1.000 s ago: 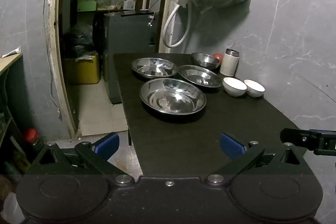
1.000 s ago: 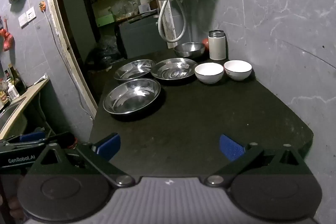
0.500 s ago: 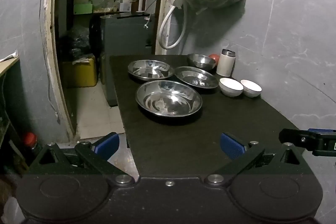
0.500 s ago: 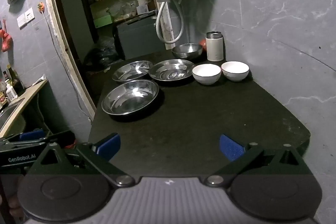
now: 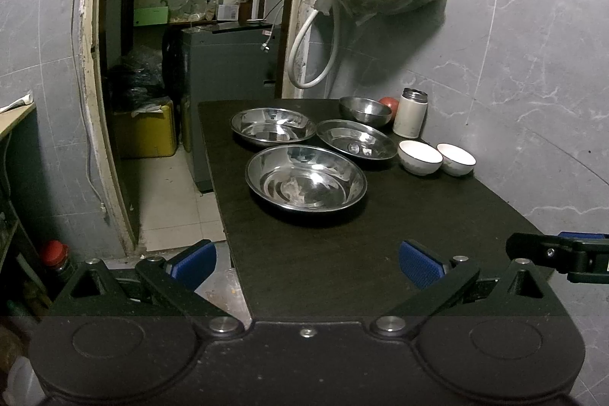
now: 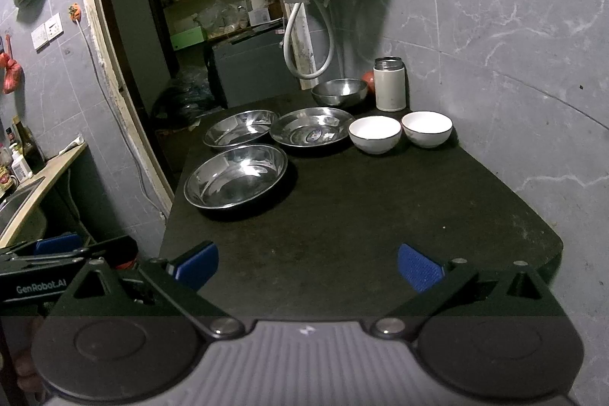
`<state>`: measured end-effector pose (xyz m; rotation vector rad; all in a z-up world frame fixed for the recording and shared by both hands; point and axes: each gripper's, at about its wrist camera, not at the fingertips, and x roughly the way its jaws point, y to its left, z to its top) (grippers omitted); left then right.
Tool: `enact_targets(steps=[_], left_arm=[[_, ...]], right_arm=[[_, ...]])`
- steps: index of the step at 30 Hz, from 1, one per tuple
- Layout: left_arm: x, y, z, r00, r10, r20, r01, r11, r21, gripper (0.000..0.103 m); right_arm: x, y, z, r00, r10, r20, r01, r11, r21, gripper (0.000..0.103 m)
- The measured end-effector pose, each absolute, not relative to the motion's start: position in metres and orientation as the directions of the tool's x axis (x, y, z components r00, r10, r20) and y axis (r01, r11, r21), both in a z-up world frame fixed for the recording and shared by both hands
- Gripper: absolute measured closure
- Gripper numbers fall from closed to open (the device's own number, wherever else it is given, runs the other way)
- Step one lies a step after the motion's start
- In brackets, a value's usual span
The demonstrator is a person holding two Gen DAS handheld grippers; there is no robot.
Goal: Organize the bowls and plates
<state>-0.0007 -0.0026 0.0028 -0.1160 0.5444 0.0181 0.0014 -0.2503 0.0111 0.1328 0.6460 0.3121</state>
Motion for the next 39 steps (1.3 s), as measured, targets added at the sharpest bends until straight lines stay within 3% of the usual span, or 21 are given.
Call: enact_targets(steps=[39], left_arm=[[0.0010,-0.0049,0.0015,0.853,-0.011,-0.522,-0.050,0.993,-0.103,0.001]], right_arm=[[0.0043,-0.2498,0.0109,0.750,0.326,-0.575,-0.245,0.945,0.217,0.000]])
